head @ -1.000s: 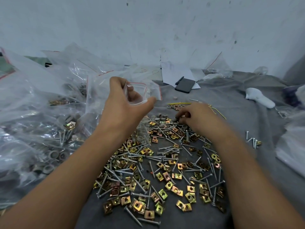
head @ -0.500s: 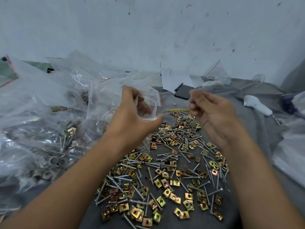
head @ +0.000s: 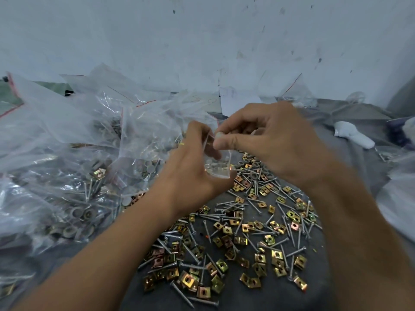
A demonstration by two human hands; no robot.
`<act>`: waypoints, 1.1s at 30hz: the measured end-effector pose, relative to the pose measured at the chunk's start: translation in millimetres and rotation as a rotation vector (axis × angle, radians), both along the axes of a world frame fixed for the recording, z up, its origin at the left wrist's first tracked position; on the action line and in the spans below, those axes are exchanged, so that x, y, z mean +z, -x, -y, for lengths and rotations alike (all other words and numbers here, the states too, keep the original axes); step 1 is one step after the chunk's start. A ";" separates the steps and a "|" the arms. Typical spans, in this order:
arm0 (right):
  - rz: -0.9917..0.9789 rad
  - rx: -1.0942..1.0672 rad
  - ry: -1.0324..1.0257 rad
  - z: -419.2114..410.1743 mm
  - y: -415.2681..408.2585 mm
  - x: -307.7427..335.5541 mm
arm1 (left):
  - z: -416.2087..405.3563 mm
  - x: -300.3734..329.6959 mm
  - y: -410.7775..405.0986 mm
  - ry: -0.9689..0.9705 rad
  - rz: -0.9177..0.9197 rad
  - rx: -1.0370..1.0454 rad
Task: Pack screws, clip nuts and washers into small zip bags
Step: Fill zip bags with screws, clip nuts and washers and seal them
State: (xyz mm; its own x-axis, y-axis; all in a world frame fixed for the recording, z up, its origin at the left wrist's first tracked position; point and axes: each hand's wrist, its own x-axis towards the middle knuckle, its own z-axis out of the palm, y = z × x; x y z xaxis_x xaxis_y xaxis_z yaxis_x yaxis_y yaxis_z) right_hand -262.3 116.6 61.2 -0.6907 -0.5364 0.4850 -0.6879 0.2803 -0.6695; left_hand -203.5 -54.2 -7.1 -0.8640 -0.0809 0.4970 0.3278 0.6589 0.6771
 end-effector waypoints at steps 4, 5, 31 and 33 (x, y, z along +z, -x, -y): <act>-0.005 0.026 -0.007 3.5 -0.5 -2.6 | 0.7 -0.4 0.3 -0.013 0.001 0.011; 0.004 0.024 -0.014 3.9 0.4 -3.1 | 0.6 -0.6 1.4 -0.012 0.000 0.010; 0.001 -0.438 -0.511 -22.3 92.5 -86.1 | 6.8 -0.4 9.0 -0.235 -0.022 0.138; 0.008 -0.435 -0.502 -23.6 91.6 -87.3 | 7.0 -0.5 8.9 -0.238 -0.024 0.136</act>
State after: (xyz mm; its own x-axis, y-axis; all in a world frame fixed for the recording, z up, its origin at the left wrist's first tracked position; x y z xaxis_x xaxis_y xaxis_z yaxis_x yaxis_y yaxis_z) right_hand -353.9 140.2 -26.1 -0.8978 -0.3674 0.2429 -0.4372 0.8103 -0.3901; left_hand -212.5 -61.2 -7.6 -0.8254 -0.3122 0.4704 0.2652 0.5211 0.8112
